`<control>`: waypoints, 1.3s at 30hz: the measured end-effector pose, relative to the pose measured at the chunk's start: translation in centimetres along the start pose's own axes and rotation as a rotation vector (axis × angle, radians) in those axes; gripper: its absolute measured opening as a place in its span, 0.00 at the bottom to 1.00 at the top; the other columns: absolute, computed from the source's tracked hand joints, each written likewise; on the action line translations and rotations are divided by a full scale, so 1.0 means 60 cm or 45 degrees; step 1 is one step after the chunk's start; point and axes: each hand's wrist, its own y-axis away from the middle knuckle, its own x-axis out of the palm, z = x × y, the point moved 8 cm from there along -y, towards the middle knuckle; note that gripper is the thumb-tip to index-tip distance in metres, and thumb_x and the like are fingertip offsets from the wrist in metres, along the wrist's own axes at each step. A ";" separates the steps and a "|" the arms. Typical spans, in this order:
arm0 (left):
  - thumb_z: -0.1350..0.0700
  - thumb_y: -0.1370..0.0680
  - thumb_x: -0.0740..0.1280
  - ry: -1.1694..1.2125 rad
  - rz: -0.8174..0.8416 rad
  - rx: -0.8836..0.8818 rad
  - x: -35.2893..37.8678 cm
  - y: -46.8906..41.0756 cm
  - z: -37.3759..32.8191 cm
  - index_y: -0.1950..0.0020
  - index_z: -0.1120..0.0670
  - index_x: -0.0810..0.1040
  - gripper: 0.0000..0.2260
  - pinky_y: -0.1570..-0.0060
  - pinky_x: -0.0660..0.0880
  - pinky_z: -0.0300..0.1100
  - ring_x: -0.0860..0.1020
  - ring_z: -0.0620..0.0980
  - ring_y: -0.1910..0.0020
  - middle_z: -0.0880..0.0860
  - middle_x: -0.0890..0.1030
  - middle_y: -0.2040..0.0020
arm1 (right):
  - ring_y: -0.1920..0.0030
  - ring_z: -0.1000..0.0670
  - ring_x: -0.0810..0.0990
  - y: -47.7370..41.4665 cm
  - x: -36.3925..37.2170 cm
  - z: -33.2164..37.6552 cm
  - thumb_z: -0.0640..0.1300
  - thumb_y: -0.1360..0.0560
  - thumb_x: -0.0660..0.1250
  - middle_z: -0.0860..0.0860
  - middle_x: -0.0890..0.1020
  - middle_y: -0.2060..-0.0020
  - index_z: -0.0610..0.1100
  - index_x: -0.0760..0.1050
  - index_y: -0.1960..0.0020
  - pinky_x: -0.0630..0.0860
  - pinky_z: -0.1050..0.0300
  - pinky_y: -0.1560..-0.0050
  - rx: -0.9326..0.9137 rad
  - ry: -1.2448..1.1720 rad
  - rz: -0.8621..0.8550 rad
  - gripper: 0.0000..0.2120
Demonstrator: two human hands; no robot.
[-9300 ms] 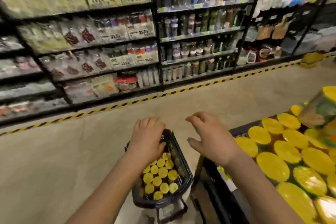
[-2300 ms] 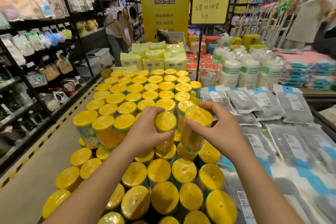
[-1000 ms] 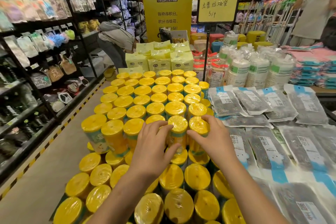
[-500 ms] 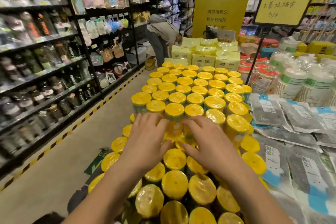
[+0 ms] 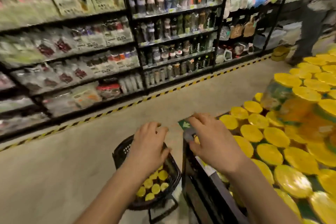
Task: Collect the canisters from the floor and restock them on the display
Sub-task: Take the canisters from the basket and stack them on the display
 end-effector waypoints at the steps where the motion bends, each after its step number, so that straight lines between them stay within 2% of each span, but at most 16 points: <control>1: 0.41 0.21 0.66 0.006 0.011 -0.049 0.005 0.013 0.036 0.25 0.46 0.66 0.26 0.30 0.65 0.49 0.64 0.54 0.28 0.51 0.66 0.27 | 0.36 0.41 0.75 -0.017 0.018 0.027 0.48 0.30 0.71 0.47 0.76 0.35 0.48 0.71 0.30 0.76 0.46 0.42 -0.045 0.003 0.031 0.28; 4: 0.41 0.22 0.67 0.030 0.045 -0.166 0.026 0.043 0.138 0.25 0.48 0.67 0.28 0.29 0.64 0.49 0.65 0.54 0.29 0.51 0.67 0.28 | 0.31 0.42 0.70 -0.072 0.074 0.098 0.50 0.25 0.68 0.47 0.71 0.30 0.49 0.67 0.25 0.71 0.45 0.34 -0.127 -0.016 0.145 0.29; 7: 0.42 0.22 0.68 0.093 0.091 -0.258 0.053 0.064 0.233 0.26 0.50 0.70 0.27 0.31 0.65 0.48 0.65 0.54 0.29 0.51 0.69 0.29 | 0.30 0.43 0.69 -0.127 0.137 0.159 0.50 0.23 0.67 0.48 0.69 0.30 0.49 0.65 0.24 0.68 0.47 0.32 -0.152 -0.011 0.282 0.28; 11: 0.43 0.23 0.69 0.155 0.161 -0.327 0.100 0.078 0.357 0.29 0.49 0.71 0.24 0.34 0.67 0.46 0.67 0.52 0.31 0.50 0.70 0.30 | 0.35 0.41 0.74 -0.208 0.214 0.239 0.49 0.27 0.71 0.46 0.74 0.34 0.46 0.70 0.28 0.72 0.46 0.37 -0.216 -0.015 0.291 0.29; 17: 0.45 0.22 0.68 0.240 0.296 -0.326 0.192 0.059 0.485 0.26 0.47 0.68 0.26 0.34 0.68 0.45 0.64 0.50 0.29 0.48 0.67 0.28 | 0.32 0.45 0.71 -0.299 0.335 0.272 0.48 0.25 0.68 0.49 0.72 0.30 0.50 0.68 0.26 0.71 0.47 0.34 -0.134 -0.016 0.321 0.28; 21: 0.46 0.22 0.67 0.311 0.388 -0.309 0.281 0.044 0.515 0.25 0.47 0.68 0.26 0.34 0.68 0.43 0.65 0.50 0.30 0.48 0.67 0.28 | 0.39 0.42 0.78 -0.311 0.432 0.237 0.46 0.29 0.71 0.48 0.77 0.37 0.48 0.74 0.31 0.76 0.46 0.44 -0.068 -0.077 0.344 0.26; 24: 0.47 0.22 0.68 0.378 0.473 -0.304 0.374 0.040 0.520 0.26 0.49 0.69 0.24 0.35 0.69 0.43 0.66 0.50 0.31 0.48 0.68 0.29 | 0.42 0.43 0.80 -0.295 0.536 0.206 0.48 0.29 0.72 0.49 0.78 0.38 0.49 0.74 0.32 0.79 0.46 0.46 -0.078 -0.141 0.443 0.26; 27: 0.48 0.23 0.69 0.400 0.556 -0.322 0.493 0.041 0.527 0.27 0.50 0.71 0.25 0.35 0.71 0.46 0.68 0.53 0.31 0.50 0.69 0.30 | 0.45 0.44 0.81 -0.273 0.644 0.169 0.45 0.30 0.76 0.49 0.80 0.40 0.47 0.76 0.35 0.81 0.46 0.50 -0.051 -0.242 0.453 0.25; 30: 0.49 0.24 0.70 0.407 0.625 -0.341 0.632 0.046 0.534 0.27 0.50 0.71 0.26 0.34 0.71 0.47 0.69 0.54 0.31 0.50 0.69 0.30 | 0.48 0.44 0.81 -0.251 0.771 0.132 0.44 0.30 0.74 0.48 0.79 0.43 0.46 0.77 0.37 0.80 0.48 0.55 -0.039 -0.329 0.479 0.22; 37: 0.50 0.22 0.70 0.420 0.860 -0.421 0.940 0.065 0.544 0.26 0.50 0.67 0.26 0.33 0.72 0.46 0.67 0.52 0.29 0.49 0.66 0.30 | 0.42 0.44 0.79 -0.173 1.061 0.066 0.48 0.30 0.76 0.49 0.78 0.39 0.49 0.75 0.33 0.76 0.46 0.46 0.048 -0.226 0.673 0.27; 39: 0.50 0.23 0.71 0.375 0.893 -0.418 1.004 0.062 0.546 0.27 0.50 0.67 0.26 0.37 0.74 0.48 0.67 0.54 0.30 0.51 0.66 0.32 | 0.43 0.43 0.79 -0.146 1.122 0.054 0.47 0.31 0.76 0.48 0.78 0.40 0.48 0.75 0.33 0.76 0.46 0.48 0.063 -0.235 0.719 0.28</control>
